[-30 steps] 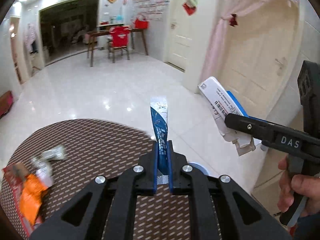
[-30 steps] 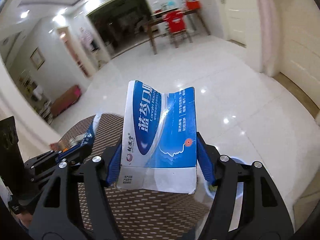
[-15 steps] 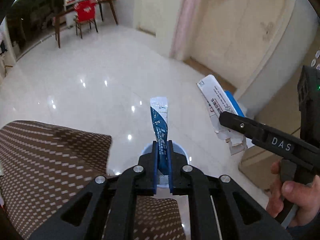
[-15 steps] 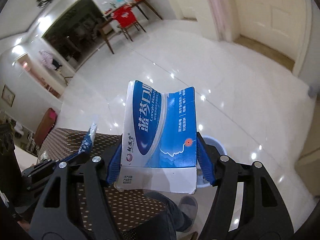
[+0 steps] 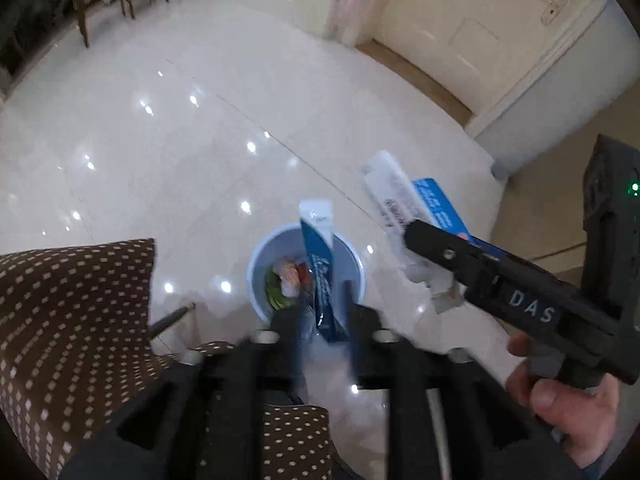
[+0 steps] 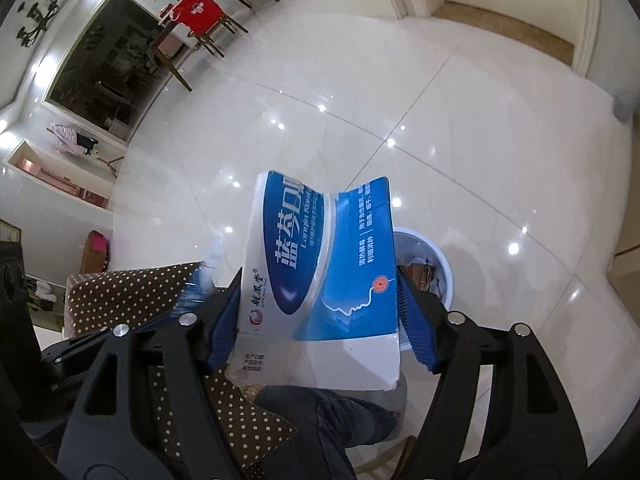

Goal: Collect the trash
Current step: 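Open both tools to drop the tube and box into the wastebasket, then move both open tools back over the table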

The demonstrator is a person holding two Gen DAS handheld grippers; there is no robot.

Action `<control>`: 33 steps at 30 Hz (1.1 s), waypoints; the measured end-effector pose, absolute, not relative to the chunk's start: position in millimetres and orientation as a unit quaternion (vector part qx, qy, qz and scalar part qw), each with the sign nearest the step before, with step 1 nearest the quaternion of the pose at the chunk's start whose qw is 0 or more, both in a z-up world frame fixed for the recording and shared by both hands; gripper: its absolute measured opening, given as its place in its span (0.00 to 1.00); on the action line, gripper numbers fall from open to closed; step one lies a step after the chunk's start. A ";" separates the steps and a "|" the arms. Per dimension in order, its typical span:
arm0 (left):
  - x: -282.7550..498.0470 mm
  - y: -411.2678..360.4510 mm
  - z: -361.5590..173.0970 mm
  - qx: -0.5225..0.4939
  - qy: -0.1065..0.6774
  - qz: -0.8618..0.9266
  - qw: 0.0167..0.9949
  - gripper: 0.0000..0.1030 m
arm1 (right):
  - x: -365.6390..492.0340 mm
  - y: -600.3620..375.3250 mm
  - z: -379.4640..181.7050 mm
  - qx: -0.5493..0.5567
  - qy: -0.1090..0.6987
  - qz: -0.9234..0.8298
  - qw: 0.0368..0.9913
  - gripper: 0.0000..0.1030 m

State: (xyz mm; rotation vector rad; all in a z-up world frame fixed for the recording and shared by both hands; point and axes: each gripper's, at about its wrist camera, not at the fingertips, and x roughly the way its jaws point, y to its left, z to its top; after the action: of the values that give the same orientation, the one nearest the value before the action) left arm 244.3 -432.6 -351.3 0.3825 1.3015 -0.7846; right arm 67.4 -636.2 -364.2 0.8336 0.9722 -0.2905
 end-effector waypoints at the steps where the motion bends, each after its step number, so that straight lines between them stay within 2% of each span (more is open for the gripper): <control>1: 247.7 -437.1 -354.1 0.176 0.587 -0.345 0.711 0.62 | 69.4 -639.5 -369.3 0.397 0.452 -0.130 0.788 0.82; 2: 247.8 -436.5 -355.2 0.179 0.584 -0.338 0.716 0.78 | 71.2 -642.9 -373.7 0.406 0.452 -0.128 0.784 0.87; 5: 249.1 -431.7 -355.5 0.178 0.581 -0.331 0.722 0.81 | 68.1 -649.9 -381.6 0.415 0.455 -0.144 0.775 0.94; 15: 236.2 -403.2 -312.8 0.153 0.539 -0.324 0.762 0.84 | 50.5 -636.0 -359.4 0.399 0.439 -0.168 0.787 0.94; 33: 189.5 -295.2 -196.4 0.089 0.427 -0.323 0.840 0.84 | 35.4 -563.7 -223.2 0.308 0.355 -0.150 0.870 0.94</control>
State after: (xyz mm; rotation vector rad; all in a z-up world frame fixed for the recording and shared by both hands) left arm 189.5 -295.2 -196.4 0.1876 0.9018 -0.6821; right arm 35.4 -563.7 -223.2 0.6438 0.7430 -0.3135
